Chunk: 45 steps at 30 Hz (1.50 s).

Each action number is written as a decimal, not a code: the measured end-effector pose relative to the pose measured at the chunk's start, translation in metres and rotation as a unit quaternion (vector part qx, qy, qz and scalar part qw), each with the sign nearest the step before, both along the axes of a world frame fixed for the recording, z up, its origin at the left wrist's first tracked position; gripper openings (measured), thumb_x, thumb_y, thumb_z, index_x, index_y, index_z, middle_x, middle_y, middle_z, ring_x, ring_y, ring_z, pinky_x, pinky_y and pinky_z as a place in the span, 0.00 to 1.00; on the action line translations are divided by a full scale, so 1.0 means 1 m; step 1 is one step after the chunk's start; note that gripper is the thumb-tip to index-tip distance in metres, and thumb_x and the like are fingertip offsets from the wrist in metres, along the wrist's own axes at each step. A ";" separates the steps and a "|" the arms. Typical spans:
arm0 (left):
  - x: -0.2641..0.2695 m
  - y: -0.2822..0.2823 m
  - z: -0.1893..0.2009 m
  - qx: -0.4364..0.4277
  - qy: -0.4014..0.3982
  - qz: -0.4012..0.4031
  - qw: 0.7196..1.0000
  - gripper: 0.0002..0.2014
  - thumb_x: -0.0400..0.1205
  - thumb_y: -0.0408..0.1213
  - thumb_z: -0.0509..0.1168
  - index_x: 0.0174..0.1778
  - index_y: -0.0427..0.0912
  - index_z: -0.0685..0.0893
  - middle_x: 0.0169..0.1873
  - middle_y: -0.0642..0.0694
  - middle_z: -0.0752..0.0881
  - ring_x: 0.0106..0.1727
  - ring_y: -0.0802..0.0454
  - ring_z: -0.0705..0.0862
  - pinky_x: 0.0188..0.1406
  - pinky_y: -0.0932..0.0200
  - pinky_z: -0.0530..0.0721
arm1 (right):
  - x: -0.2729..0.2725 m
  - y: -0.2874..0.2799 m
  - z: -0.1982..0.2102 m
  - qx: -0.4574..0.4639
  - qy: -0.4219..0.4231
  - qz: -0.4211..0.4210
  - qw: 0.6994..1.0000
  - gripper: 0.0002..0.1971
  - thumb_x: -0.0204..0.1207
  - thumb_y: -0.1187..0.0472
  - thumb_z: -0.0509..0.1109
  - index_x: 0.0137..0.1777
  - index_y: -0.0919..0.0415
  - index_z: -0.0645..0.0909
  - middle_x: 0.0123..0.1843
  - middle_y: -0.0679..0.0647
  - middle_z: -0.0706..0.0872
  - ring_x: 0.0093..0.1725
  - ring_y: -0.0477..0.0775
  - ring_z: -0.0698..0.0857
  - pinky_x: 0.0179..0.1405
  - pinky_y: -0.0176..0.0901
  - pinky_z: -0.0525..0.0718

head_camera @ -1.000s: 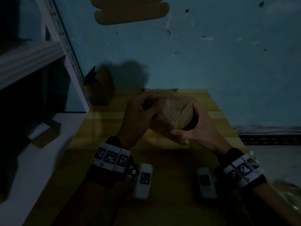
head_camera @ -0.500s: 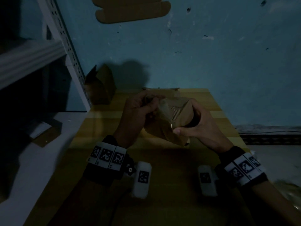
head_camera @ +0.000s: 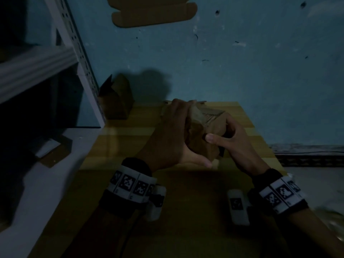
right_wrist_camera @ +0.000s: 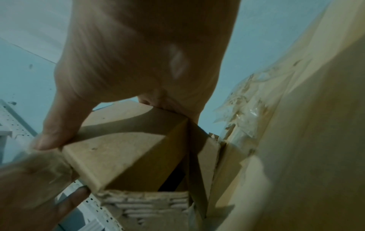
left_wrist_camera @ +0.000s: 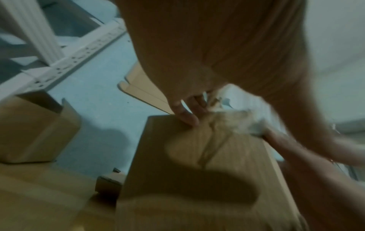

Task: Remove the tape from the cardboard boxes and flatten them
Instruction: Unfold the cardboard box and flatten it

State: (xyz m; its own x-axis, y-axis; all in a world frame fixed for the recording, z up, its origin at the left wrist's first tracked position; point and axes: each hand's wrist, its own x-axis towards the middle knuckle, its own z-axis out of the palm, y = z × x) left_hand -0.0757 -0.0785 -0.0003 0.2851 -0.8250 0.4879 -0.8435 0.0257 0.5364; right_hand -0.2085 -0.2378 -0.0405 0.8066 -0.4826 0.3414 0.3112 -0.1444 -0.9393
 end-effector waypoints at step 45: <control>0.029 0.001 -0.010 -0.046 0.062 -0.078 0.994 0.15 0.82 0.21 0.64 0.60 0.37 0.89 0.46 0.42 0.79 0.49 0.45 0.80 0.45 0.57 0.77 | -0.002 0.000 0.000 -0.065 0.044 0.010 0.997 0.37 0.63 0.64 0.84 0.74 0.61 0.76 0.68 0.51 0.87 0.68 0.49 0.87 0.62 0.41 0.87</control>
